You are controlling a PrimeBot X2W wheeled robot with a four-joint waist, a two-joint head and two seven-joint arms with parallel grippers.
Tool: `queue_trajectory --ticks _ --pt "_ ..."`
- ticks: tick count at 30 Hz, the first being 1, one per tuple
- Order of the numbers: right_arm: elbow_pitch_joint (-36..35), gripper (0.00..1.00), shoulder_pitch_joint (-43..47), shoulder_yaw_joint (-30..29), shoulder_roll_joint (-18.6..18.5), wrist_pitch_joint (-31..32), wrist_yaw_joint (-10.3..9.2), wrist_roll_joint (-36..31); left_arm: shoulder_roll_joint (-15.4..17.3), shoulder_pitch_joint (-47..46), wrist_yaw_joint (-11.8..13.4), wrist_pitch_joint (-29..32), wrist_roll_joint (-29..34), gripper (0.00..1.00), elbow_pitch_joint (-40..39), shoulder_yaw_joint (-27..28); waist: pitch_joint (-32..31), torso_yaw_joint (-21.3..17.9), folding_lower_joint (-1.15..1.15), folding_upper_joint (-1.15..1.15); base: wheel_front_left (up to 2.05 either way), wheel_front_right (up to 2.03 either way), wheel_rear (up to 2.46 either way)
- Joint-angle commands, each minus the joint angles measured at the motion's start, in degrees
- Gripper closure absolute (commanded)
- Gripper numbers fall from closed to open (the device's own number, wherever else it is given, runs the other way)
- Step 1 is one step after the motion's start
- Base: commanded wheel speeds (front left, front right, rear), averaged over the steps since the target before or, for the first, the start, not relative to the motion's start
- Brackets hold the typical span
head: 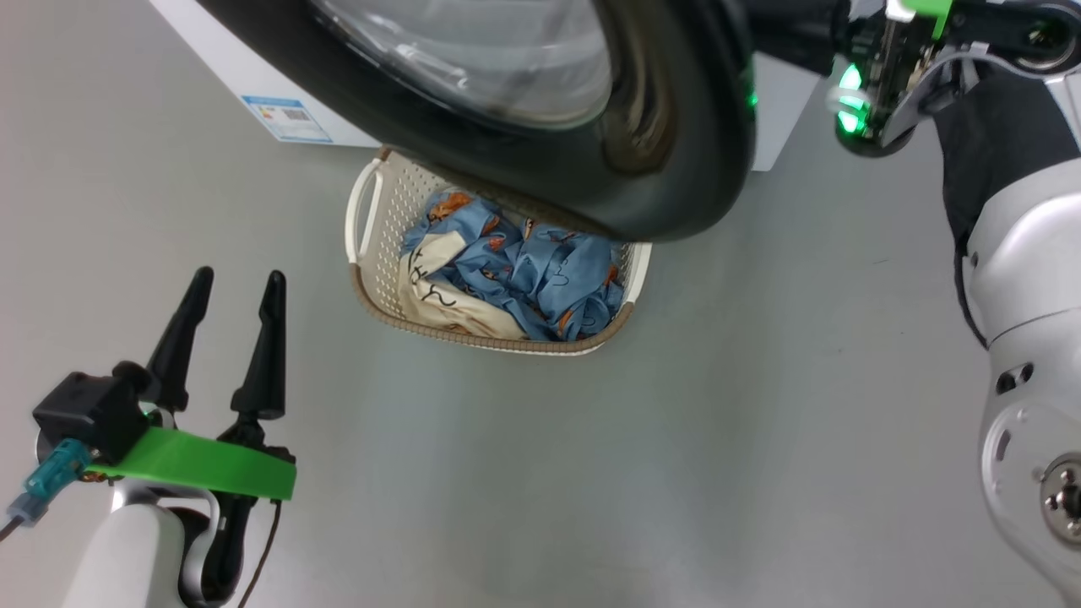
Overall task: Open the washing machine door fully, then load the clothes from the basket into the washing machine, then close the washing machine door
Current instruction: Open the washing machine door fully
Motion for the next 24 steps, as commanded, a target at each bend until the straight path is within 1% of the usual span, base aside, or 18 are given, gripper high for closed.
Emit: queue_trajectory --ticks 1,4,6,9,11,17,24 --pt "-2.7 1.00 0.7 0.6 1.9 2.2 0.10 1.1 2.2 0.6 -0.1 -0.4 0.1 0.00 -1.7 2.3 -0.5 -0.4 0.00 0.00 0.00 0.00 0.00" --pt "-5.8 1.00 3.2 1.2 2.2 6.2 0.10 2.5 2.2 0.6 -0.1 -0.4 0.1 0.00 -2.1 2.2 -0.9 -0.7 0.00 0.00 0.00 0.00 0.00" --pt "-7.5 1.00 4.8 2.7 2.2 9.1 0.10 5.5 2.1 0.6 -0.1 -0.4 -0.1 0.00 -2.2 2.3 -1.3 -0.7 0.00 0.00 0.00 0.00 0.00" --pt "-10.3 1.00 7.8 6.7 2.3 11.3 0.10 10.2 2.2 0.8 -0.1 -0.4 -0.1 0.00 -2.3 2.4 -1.9 -0.9 0.00 0.00 0.00 0.00 0.00" --pt "-12.5 1.00 10.1 9.8 2.3 11.3 0.10 13.4 2.3 1.0 -0.1 -0.4 0.0 0.00 -2.4 2.4 -2.2 -1.1 0.00 0.00 0.00 0.00 0.00" --pt "-19.6 1.00 17.9 21.3 2.3 7.8 0.10 22.9 2.2 1.2 -0.1 -0.4 0.2 0.00 -2.5 2.4 -2.8 -1.5 0.00 0.00 0.00 0.00 0.00" --pt "-28.5 1.00 24.4 34.0 2.3 -2.2 0.10 31.0 2.1 1.1 -0.1 -0.4 0.1 0.00 -2.5 2.3 -3.0 -1.4 0.00 0.00 0.00 0.00 0.00"
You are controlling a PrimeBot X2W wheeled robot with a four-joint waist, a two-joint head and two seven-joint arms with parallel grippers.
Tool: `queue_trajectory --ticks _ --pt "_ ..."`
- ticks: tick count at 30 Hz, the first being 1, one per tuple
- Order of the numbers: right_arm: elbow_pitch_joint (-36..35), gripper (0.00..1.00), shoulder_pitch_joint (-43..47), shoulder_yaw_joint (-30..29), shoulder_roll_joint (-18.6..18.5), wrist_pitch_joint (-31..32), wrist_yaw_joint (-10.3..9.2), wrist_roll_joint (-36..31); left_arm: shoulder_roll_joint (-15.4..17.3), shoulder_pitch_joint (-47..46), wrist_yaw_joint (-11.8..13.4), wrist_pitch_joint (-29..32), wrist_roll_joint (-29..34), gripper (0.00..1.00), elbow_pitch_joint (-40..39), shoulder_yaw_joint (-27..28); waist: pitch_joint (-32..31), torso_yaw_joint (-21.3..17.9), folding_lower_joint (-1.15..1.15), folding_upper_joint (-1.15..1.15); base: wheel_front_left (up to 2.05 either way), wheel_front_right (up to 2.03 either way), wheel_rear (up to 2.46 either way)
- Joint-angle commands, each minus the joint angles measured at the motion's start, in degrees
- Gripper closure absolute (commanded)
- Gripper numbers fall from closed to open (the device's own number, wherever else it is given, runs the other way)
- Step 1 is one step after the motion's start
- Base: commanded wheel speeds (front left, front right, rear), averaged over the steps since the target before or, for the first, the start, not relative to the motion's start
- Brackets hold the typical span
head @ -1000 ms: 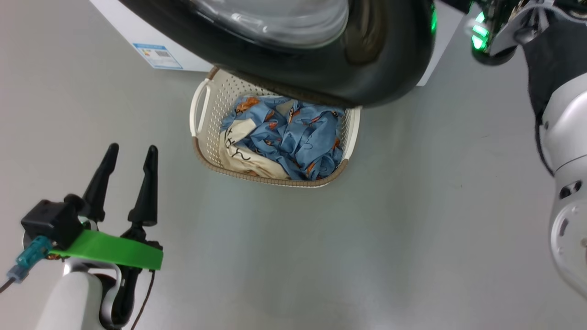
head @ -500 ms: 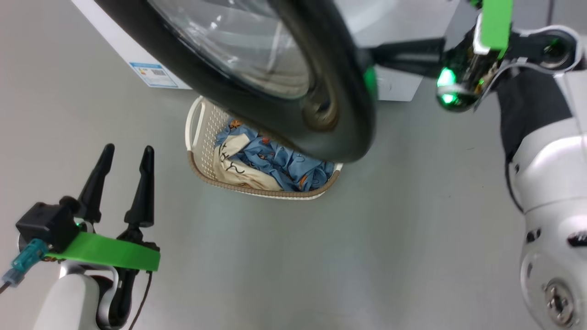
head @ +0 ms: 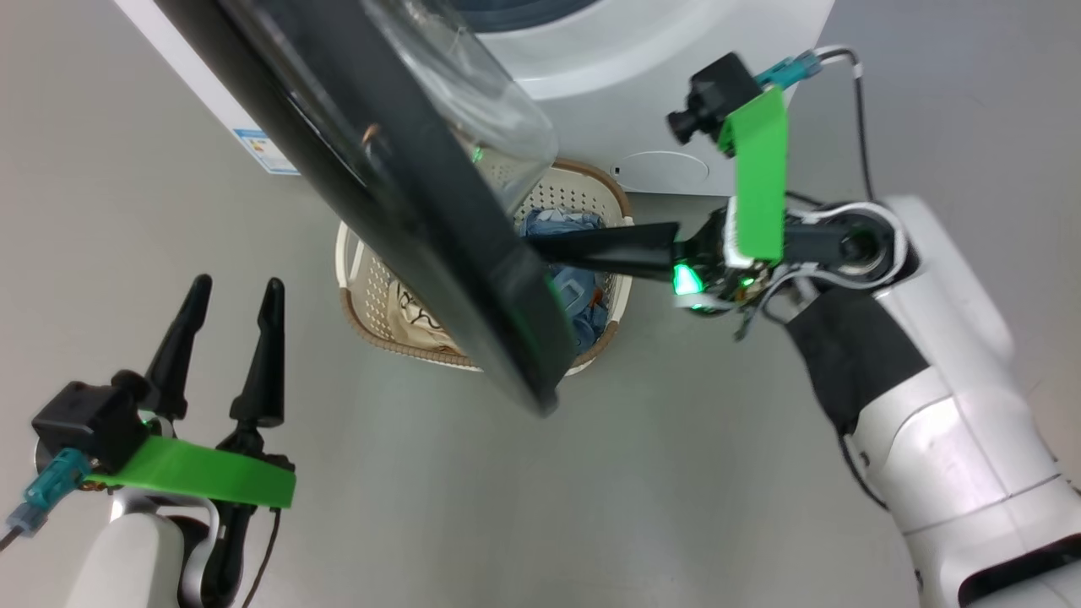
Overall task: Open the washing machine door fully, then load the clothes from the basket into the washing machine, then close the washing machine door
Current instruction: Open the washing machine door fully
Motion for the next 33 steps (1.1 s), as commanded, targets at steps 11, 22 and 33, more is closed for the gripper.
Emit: queue_trajectory --ticks 11,22,33 --pt "-7.2 1.00 2.7 15.7 1.8 -9.4 0.10 10.9 1.8 0.0 -0.1 -0.4 0.0 0.00 -1.4 2.7 -0.4 0.7 0.00 0.00 0.00 0.00 0.00" --pt "-8.4 1.00 1.8 25.1 0.7 -14.6 0.10 17.6 1.3 0.0 -0.1 -0.4 0.3 0.00 -1.1 3.2 -0.8 0.8 0.00 0.00 0.00 0.00 0.00" --pt "-13.9 1.00 1.1 31.9 -6.0 -23.0 0.10 26.3 1.7 0.5 -0.1 -0.4 0.6 0.00 -0.5 3.9 -3.0 -0.1 0.00 0.00 0.00 0.00 0.00"
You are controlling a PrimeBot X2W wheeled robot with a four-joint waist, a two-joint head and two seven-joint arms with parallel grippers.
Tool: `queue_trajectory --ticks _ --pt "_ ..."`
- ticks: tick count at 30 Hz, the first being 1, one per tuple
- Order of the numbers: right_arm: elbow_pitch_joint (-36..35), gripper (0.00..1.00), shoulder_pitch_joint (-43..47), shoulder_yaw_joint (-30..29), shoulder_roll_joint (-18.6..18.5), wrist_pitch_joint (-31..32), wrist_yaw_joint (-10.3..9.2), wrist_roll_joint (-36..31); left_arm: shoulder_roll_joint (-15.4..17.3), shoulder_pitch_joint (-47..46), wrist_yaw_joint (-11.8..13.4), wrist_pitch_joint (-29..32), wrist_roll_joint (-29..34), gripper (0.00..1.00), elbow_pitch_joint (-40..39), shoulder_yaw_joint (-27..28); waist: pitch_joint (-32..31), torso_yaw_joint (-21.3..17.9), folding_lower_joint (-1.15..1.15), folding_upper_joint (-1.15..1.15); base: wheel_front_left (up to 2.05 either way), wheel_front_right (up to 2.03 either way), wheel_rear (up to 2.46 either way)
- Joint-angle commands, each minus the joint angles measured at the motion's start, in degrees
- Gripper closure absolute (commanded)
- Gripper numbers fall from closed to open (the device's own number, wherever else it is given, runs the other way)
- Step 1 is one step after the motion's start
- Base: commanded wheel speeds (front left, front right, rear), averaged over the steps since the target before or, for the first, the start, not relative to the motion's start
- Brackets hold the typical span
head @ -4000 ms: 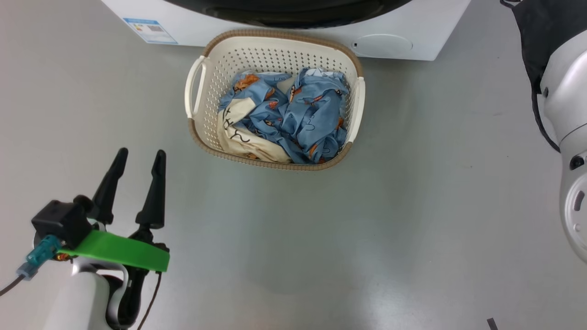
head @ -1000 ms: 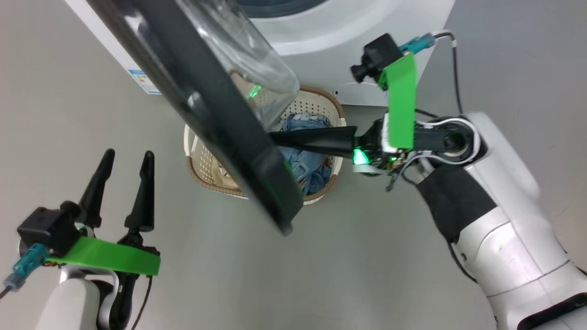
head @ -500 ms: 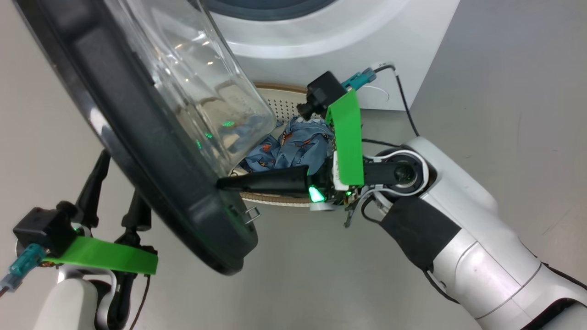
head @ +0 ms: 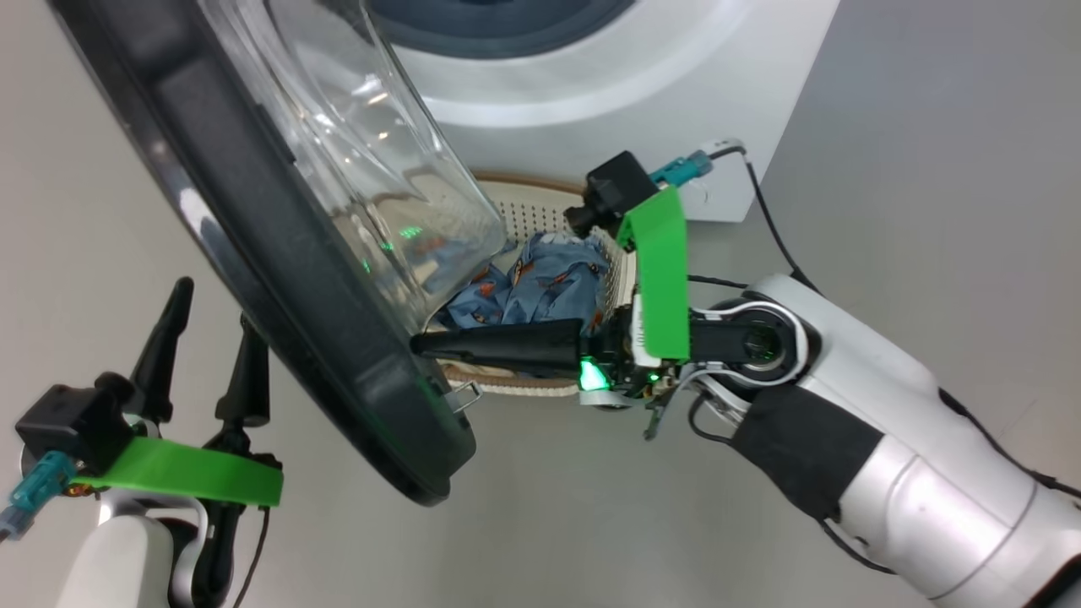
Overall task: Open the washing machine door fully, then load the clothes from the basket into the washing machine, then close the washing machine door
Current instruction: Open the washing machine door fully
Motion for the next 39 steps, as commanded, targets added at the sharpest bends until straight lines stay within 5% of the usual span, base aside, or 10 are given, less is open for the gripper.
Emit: queue_trajectory --ticks 1,16,28,31,32,39 --pt "-2.0 1.00 0.3 0.2 0.3 -1.0 0.10 1.0 2.0 0.5 -0.1 -0.4 0.5 0.00 -1.0 2.2 -1.0 -0.5 0.00 0.00 0.00 0.00 0.00" --pt "-15.2 1.00 7.6 4.4 -12.1 -14.5 0.10 10.9 2.3 5.9 -0.1 -0.4 2.1 0.00 -0.7 4.1 -9.0 -4.0 0.00 0.00 0.00 0.00 0.00" --pt "-20.0 1.00 14.4 2.0 -16.3 -22.5 0.10 9.2 1.3 9.2 -0.1 -0.4 2.6 0.00 -1.2 6.2 -11.8 -6.6 0.00 0.00 0.00 0.00 0.00" --pt "-20.1 0.53 15.5 0.9 -16.3 -25.7 0.10 6.2 1.2 9.6 -0.1 -0.4 2.8 0.00 -1.5 6.7 -11.7 -7.2 0.00 0.00 0.00 0.00 0.00" --pt "-19.9 0.05 15.9 0.2 -16.1 -27.2 0.10 5.3 1.1 9.7 -0.1 -0.4 2.8 0.00 -1.6 6.8 -11.7 -7.4 0.00 0.00 0.00 0.00 0.00" --pt "-17.5 0.00 16.7 -3.5 -14.8 -35.5 0.10 -3.2 1.3 9.5 -0.1 -0.4 2.5 0.00 -1.8 7.1 -11.3 -8.2 0.00 0.00 0.00 0.00 0.00"
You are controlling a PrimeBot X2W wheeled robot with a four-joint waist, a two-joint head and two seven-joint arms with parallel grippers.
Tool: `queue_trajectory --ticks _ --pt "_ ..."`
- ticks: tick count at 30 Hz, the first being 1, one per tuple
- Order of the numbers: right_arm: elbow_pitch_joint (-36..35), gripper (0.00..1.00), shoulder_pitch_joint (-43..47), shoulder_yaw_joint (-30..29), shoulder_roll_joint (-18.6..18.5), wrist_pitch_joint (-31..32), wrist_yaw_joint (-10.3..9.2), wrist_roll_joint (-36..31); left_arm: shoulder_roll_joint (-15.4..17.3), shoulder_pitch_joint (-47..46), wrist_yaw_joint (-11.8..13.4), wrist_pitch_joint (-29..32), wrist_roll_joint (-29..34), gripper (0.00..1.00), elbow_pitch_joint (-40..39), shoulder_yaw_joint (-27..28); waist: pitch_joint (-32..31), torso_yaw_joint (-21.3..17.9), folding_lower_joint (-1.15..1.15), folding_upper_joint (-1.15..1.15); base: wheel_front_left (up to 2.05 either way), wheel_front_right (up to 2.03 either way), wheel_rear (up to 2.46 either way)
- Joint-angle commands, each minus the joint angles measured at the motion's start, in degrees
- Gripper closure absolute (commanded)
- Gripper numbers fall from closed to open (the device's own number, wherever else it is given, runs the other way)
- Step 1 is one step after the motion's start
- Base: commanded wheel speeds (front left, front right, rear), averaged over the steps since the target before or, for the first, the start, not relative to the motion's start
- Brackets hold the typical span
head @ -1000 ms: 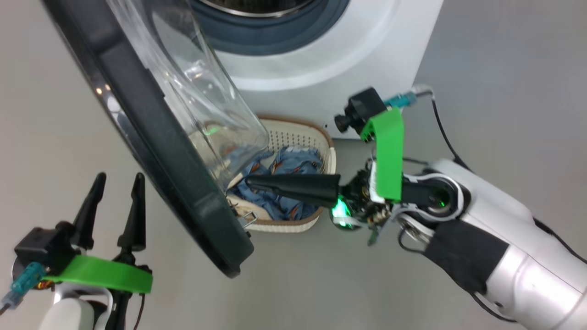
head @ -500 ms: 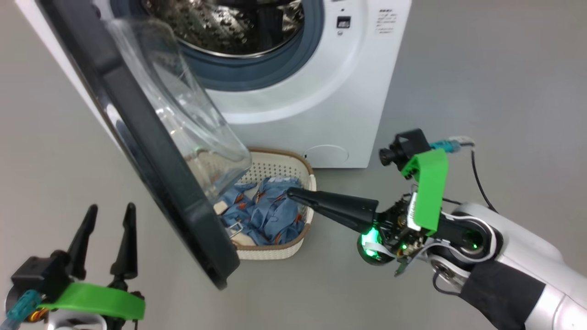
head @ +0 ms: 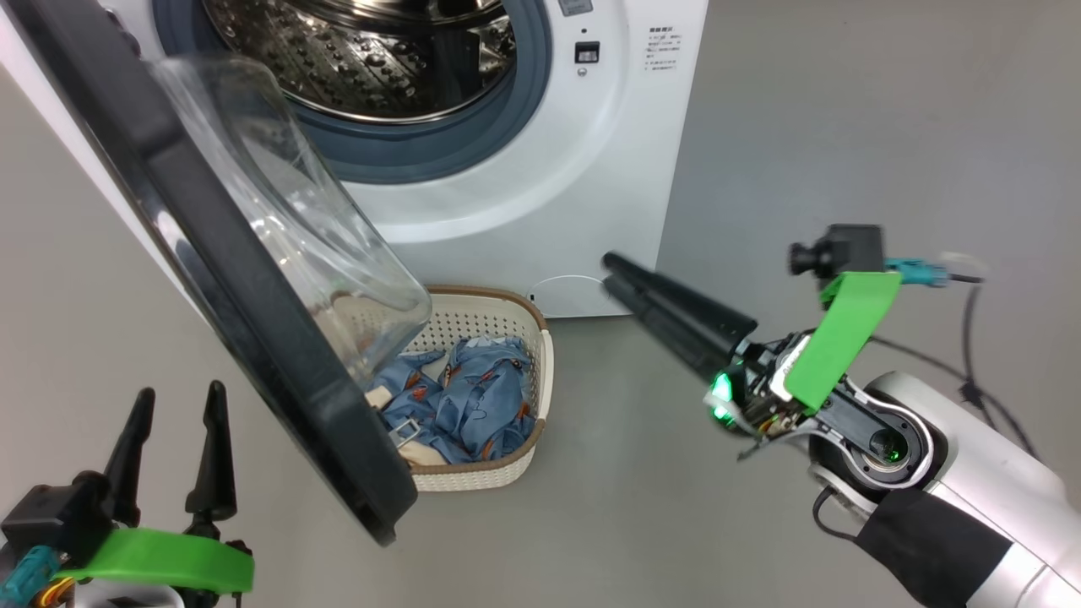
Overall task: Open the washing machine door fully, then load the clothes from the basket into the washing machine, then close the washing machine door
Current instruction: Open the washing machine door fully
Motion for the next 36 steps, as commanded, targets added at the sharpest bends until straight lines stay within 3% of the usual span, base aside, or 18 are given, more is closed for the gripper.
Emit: queue_trajectory --ticks 1,7,13,16,23,26,27,28,29,36 --pt "0.0 0.00 1.1 -0.8 0.2 -2.4 0.10 -2.8 1.5 -0.9 -0.1 -0.4 0.5 0.00 -1.5 2.2 0.0 -0.1 0.00 0.00 0.00 0.00 0.00" --pt "6.8 0.00 -0.7 -2.3 1.1 -15.8 0.10 -16.2 1.5 -1.1 -0.1 -0.4 0.4 0.00 -1.4 2.2 0.0 -0.3 0.00 0.00 0.00 0.00 0.00" --pt "13.5 0.00 -2.2 -2.0 1.8 -22.6 0.10 -27.6 1.5 -0.9 -0.1 -0.4 0.5 0.00 -1.3 2.4 -0.3 -0.5 0.00 0.00 0.00 0.00 0.00" --pt "17.2 0.00 -2.7 -4.3 2.8 -23.6 0.10 -34.1 1.4 -0.6 -0.1 -0.4 0.6 0.00 -1.5 2.6 -0.4 -0.7 0.00 0.00 0.00 0.00 0.00" --pt "22.7 0.00 0.0 -19.2 8.6 -23.7 0.10 -56.7 1.3 -0.3 -0.1 -0.4 0.9 0.00 -1.9 3.0 -0.4 -1.2 0.00 0.00 0.00 0.00 0.00" --pt "22.5 0.00 2.2 -25.1 11.2 -23.7 0.10 -66.7 1.1 -0.3 -0.1 -0.4 0.9 0.00 -2.0 3.1 -0.4 -1.3 0.00 0.00 0.00 0.00 0.00" --pt "22.5 0.00 2.2 -25.1 11.2 -23.7 0.10 -66.7 1.1 -0.3 -0.1 -0.4 0.9 0.00 -2.0 3.1 -0.4 -1.3 0.00 0.00 0.00 0.00 0.00" --pt "21.7 0.00 3.8 -29.1 12.9 -23.7 0.10 -73.3 1.1 -0.3 -0.1 -0.4 1.0 0.00 -2.0 3.1 -0.3 -1.4 0.00 0.00 0.00 0.00 0.00" --pt "21.7 0.00 3.8 -29.1 12.9 -23.7 0.10 -73.3 1.1 -0.3 -0.1 -0.4 1.0 0.00 -2.0 3.1 -0.3 -1.4 0.00 0.00 0.00 0.00 0.00" --pt "16.9 0.00 10.7 -36.9 17.7 -23.7 0.10 -90.9 0.8 0.0 -0.1 -0.4 1.4 0.00 -2.4 3.3 -0.5 -1.3 0.00 0.00 0.00 0.00 0.00"
